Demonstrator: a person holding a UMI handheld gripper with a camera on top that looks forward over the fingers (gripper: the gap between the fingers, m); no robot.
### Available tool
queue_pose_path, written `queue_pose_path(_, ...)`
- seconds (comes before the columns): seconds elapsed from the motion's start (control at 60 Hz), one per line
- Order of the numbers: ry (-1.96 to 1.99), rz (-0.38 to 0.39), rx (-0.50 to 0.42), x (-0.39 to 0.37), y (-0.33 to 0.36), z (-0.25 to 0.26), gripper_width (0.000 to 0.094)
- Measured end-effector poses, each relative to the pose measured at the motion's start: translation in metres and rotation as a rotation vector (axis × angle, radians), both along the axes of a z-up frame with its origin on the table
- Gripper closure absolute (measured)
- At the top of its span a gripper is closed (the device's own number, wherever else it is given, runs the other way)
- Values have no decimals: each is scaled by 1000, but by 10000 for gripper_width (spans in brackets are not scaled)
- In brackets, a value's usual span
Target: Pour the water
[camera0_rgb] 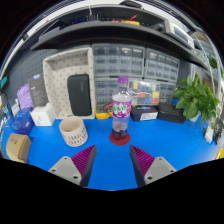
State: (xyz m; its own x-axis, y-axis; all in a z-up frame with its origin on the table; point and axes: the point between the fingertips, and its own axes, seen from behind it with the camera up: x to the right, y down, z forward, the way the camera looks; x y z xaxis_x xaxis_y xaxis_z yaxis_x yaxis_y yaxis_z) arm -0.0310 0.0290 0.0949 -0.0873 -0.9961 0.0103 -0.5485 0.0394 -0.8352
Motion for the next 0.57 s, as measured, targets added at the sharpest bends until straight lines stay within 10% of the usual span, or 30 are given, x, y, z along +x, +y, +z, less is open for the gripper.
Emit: queue_pose_path(0.567,-104,-2,-9,-83,44,125,267)
